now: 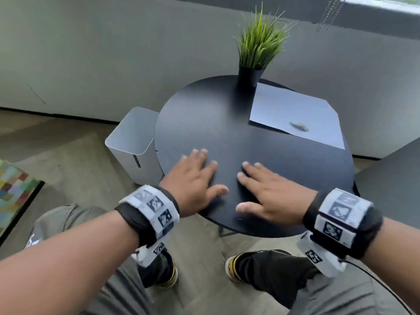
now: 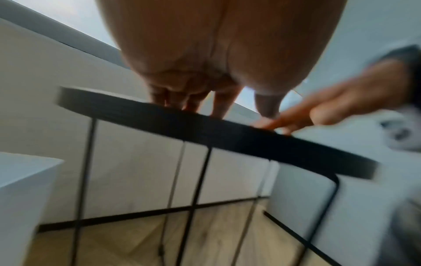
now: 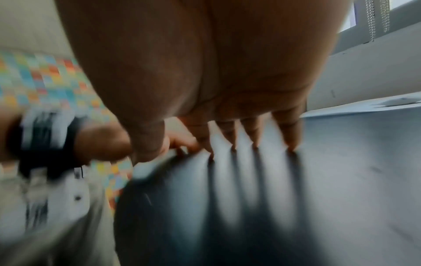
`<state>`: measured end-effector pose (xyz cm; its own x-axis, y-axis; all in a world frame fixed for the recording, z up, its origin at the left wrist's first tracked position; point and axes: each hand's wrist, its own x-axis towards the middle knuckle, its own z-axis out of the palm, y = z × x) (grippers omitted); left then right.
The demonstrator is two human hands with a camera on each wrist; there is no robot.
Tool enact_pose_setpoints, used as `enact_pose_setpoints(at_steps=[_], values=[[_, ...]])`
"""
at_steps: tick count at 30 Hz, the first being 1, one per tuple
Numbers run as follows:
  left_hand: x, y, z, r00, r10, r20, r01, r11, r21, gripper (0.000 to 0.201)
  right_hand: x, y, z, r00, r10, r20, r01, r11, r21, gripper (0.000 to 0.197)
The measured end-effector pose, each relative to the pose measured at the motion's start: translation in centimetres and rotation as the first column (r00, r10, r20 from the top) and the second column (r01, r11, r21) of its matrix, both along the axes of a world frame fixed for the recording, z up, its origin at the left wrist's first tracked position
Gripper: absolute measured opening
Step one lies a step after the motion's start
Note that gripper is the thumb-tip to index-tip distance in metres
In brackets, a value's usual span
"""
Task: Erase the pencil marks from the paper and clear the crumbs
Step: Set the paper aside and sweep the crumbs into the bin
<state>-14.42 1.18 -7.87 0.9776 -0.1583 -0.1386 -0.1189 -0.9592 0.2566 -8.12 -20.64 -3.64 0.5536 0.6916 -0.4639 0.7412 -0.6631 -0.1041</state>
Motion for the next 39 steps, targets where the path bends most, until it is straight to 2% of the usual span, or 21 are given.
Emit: enact_pose_setpoints(at_steps=[2,4,6,7,9,10,12,13,15,17,19,22,24,26,28,29,31,32,34,37,39], values=[[-1.8,-1.7,0.2,0.970,-0.219,0.102,0.233,0.960,-0.155,0.066,0.0,0.3,2.2,0.989,0.124,-0.082,-0.105,0.973,0.203,0.041],[-1.9,-2.6,0.7,0.973,-0.164,0.165,0.208,0.930,-0.302,0.058,2.3,-0.3,2.8,0.997,-0.003,-0.074,0.028,0.941,0.338,0.024],[-0.3,-2.4,0.8,0.986,0.002,0.168,0.047,0.958,-0.284,0.066,4.1,-1.2,1.9,0.977,-0.215,-0.004,0.205,0.926,0.316,0.033],[0.6,-2.1,0.7,0.992,0.063,0.107,-0.043,0.983,-0.176,0.075,4.0,-1.5,0.9,0.958,-0.282,0.046,0.268,0.942,0.200,0.049],[1.4,-1.5,0.6,0.995,0.076,-0.057,-0.075,0.997,0.016,0.092,1.7,-2.2,-1.2,0.968,-0.235,0.088,0.235,0.972,0.011,0.072],[1.2,-1.6,0.4,0.996,-0.012,-0.091,0.014,1.000,0.017,0.100,0.1,-2.5,-1.4,0.987,-0.148,0.060,0.146,0.989,0.035,0.072],[0.1,-1.9,0.7,0.957,-0.289,-0.031,0.281,0.948,-0.149,0.099,-2.4,-3.5,-0.3,0.995,0.015,-0.103,0.016,0.953,0.301,0.049],[-0.5,-2.0,0.9,0.928,-0.371,0.033,0.367,0.898,-0.242,0.089,-2.6,-4.3,0.4,0.988,0.029,-0.154,0.042,0.896,0.442,0.037],[-0.1,-1.5,0.5,0.939,-0.325,0.113,0.344,0.884,-0.316,0.082,-0.6,-6.8,0.4,0.968,-0.221,-0.117,0.247,0.784,0.570,0.033],[1.4,-1.2,0.1,0.985,-0.138,0.106,0.160,0.956,-0.245,0.097,2.4,-10.0,-0.4,0.799,-0.598,-0.063,0.558,0.700,0.446,0.048],[2.6,-1.4,0.5,1.000,-0.017,-0.017,0.015,0.995,-0.099,0.093,3.5,-11.3,-1.8,0.698,-0.714,0.061,0.690,0.692,0.213,0.070],[3.1,-2.1,1.6,0.972,-0.216,-0.089,0.203,0.970,-0.134,0.070,0.5,-8.6,-3.4,0.764,-0.632,0.132,0.624,0.775,0.098,0.087],[3.1,-3.0,2.1,0.944,-0.330,-0.025,0.320,0.930,-0.183,0.068,-3.2,-5.9,-3.6,0.870,-0.482,0.103,0.465,0.872,0.156,0.091],[3.9,-3.5,2.2,0.959,-0.280,0.043,0.283,0.943,-0.177,0.059,-5.6,-4.5,-2.8,0.939,-0.341,-0.037,0.336,0.895,0.294,0.095],[4.5,-4.3,2.6,0.978,-0.206,-0.019,0.204,0.975,-0.094,0.058,-5.3,-5.3,-2.3,0.914,-0.377,-0.147,0.397,0.764,0.509,0.089],[4.5,-4.6,2.8,0.977,-0.197,-0.078,0.193,0.980,-0.045,0.058,-4.5,-6.5,-2.5,0.861,-0.490,-0.136,0.473,0.671,0.571,0.083],[4.4,-4.8,3.0,0.962,-0.226,-0.151,0.223,0.974,-0.037,0.063,-2.8,-9.1,-3.2,0.672,-0.739,-0.057,0.659,0.561,0.501,0.076],[4.1,-4.7,3.1,0.956,-0.233,-0.176,0.224,0.972,-0.072,0.064,-2.4,-9.9,-3.5,0.602,-0.798,-0.019,0.739,0.548,0.393,0.077],[3.8,-4.6,3.1,0.949,-0.225,-0.219,0.205,0.973,-0.110,0.055,-2.9,-9.4,-4.6,0.574,-0.817,0.059,0.787,0.570,0.236,0.084],[3.6,-4.9,2.6,0.937,-0.259,-0.234,0.262,0.965,-0.021,0.057,-5.9,-4.9,-5.2,0.591,-0.802,0.084,0.770,0.593,0.235,0.088],[3.7,-4.4,2.5,0.938,-0.276,-0.208,0.265,0.961,-0.081,0.055,-8.4,-1.5,-5.3,0.677,-0.733,0.068,0.689,0.663,0.292,0.089]])
